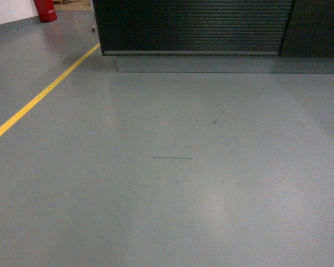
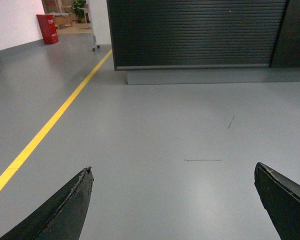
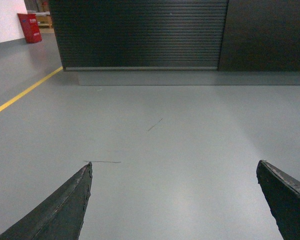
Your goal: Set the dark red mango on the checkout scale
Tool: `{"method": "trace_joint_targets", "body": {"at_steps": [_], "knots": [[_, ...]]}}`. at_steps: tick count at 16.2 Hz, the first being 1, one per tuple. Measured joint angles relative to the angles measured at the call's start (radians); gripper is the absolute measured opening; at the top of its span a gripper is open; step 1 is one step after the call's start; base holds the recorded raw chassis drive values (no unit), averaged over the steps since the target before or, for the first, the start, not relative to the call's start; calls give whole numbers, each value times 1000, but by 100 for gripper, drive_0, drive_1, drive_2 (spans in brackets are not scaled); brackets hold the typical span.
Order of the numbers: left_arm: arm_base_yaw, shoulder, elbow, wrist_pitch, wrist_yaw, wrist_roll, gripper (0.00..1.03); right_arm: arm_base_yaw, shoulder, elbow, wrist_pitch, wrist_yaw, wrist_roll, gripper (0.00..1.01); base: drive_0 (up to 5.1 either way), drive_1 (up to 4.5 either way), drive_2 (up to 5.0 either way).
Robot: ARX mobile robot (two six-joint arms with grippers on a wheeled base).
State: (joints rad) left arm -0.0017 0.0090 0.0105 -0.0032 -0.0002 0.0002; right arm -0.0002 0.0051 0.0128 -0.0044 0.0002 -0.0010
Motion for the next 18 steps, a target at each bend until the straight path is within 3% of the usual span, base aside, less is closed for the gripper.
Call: {"method": "trace_joint_targets", "body": {"at_steps": [18], "knots": [[0, 0, 0, 0, 0, 0, 98, 0, 0, 0, 0, 0, 0, 98, 0, 0, 0]]}}
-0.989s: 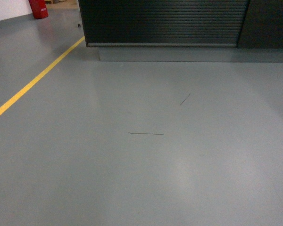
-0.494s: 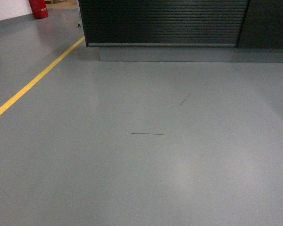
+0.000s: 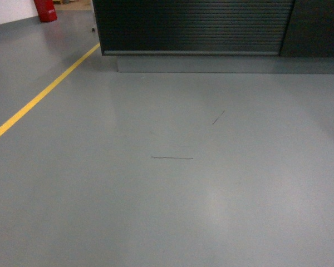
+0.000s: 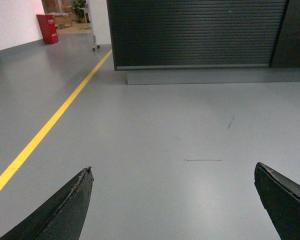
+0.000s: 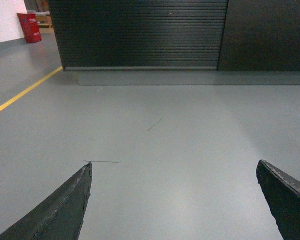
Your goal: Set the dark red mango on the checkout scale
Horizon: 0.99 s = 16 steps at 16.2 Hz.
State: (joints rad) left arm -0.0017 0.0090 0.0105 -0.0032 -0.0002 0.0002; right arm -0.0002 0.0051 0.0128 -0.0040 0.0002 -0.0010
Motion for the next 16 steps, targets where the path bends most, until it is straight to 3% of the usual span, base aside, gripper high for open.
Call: {"method": "trace_joint_targets", "body": {"at_steps": [16], "knots": [[0, 0, 0, 0, 0, 0, 98, 0, 0, 0, 0, 0, 0, 98, 0, 0, 0]]}}
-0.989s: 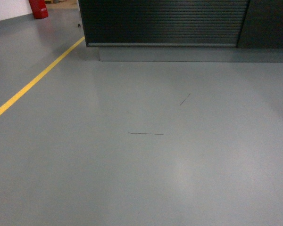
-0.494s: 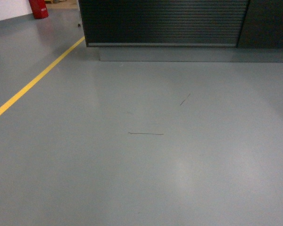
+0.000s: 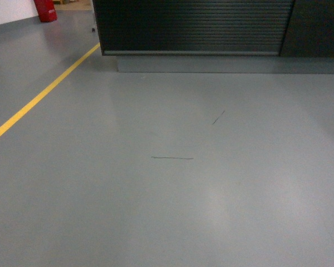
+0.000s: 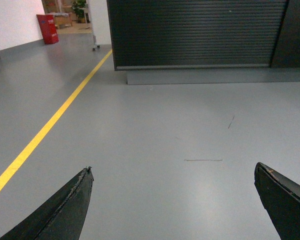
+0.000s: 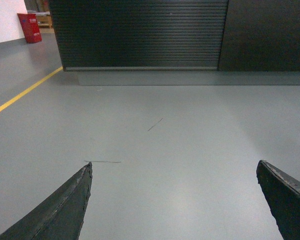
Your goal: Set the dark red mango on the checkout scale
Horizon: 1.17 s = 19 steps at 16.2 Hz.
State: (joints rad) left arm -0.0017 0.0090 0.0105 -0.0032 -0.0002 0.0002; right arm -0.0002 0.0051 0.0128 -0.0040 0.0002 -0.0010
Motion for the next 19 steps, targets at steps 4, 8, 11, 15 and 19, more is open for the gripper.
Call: {"method": "trace_joint_targets", "body": {"at_steps": [4, 8, 11, 15, 19], "knots": [[0, 0, 0, 0, 0, 0, 98, 0, 0, 0, 0, 0, 0, 98, 0, 0, 0], [0, 0, 0, 0, 0, 0, 98, 0, 0, 0, 0, 0, 0, 98, 2, 39, -35], [0, 0, 0, 0, 0, 0, 98, 0, 0, 0, 0, 0, 0, 98, 9, 335, -318], [0, 0, 0, -2, 0, 0, 98, 0, 0, 0, -1, 0, 0, 98, -1, 429, -431], [0, 0, 0, -2, 0, 0, 98, 0, 0, 0, -1, 0, 0, 98, 2, 433, -428]]}}
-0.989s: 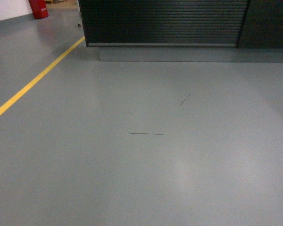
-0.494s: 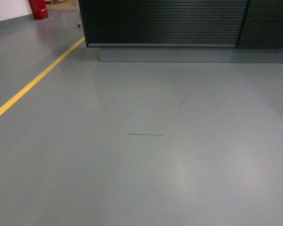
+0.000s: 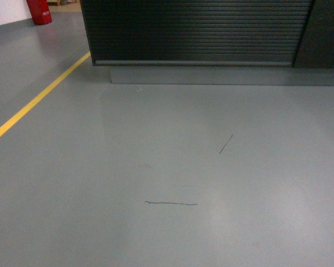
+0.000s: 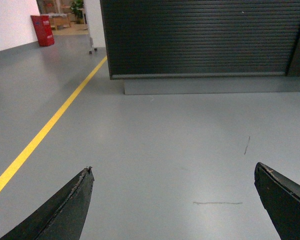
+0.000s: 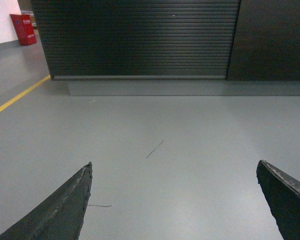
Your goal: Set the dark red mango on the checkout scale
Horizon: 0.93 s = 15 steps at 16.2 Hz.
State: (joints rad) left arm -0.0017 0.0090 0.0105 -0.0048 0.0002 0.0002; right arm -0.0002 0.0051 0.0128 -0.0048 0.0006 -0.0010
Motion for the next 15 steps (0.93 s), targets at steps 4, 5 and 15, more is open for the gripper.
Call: {"method": "trace_joint_targets", "body": {"at_steps": [4, 5, 15], "knots": [[0, 0, 0, 1, 0, 0, 98, 0, 0, 0, 0, 0, 0, 98, -4, 426, -434], [0, 0, 0, 2, 0, 0, 98, 0, 0, 0, 3, 0, 0, 98, -3, 427, -434], [0, 0, 0, 0, 0, 0, 98, 0, 0, 0, -1, 0, 0, 98, -5, 426, -435]]}}
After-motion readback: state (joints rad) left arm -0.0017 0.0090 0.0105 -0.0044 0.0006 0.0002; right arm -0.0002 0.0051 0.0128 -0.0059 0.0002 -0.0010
